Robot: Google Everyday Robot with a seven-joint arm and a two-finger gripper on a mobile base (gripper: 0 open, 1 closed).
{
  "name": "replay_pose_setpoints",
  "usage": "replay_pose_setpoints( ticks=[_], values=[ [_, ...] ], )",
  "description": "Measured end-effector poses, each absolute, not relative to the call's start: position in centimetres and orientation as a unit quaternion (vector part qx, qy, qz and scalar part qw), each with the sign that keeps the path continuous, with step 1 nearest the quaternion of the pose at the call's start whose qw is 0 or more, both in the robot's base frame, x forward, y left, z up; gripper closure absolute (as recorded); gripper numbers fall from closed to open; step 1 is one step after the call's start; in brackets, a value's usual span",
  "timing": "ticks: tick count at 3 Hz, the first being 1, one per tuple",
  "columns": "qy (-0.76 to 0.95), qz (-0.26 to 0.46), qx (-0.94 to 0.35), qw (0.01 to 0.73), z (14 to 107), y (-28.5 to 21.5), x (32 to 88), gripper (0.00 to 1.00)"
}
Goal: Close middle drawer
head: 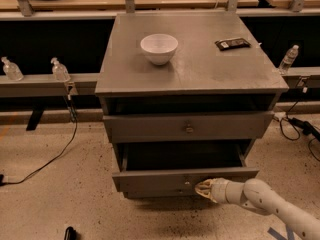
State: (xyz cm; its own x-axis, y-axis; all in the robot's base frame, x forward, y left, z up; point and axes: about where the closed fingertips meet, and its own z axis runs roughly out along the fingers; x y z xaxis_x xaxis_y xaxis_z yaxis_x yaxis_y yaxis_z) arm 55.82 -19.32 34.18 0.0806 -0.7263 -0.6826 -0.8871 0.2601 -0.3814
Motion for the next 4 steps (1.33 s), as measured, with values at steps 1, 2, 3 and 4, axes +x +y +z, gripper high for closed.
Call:
replay_pose_setpoints(
  ticks=[1,2,3,4],
  values=[
    [0.669,0.094,-0.602,0.425,34.3,-19.1,56.2,1.00],
    [0.652,0.086,-0.614,0.437,35.4,-17.9,58.9,1.00],
    [0.652,0.086,-0.613,0.437,35.4,-17.9,58.9,1.00],
    [0.635,0.068,-0.629,0.444,37.0,-16.9,62.7,1.00]
  ],
)
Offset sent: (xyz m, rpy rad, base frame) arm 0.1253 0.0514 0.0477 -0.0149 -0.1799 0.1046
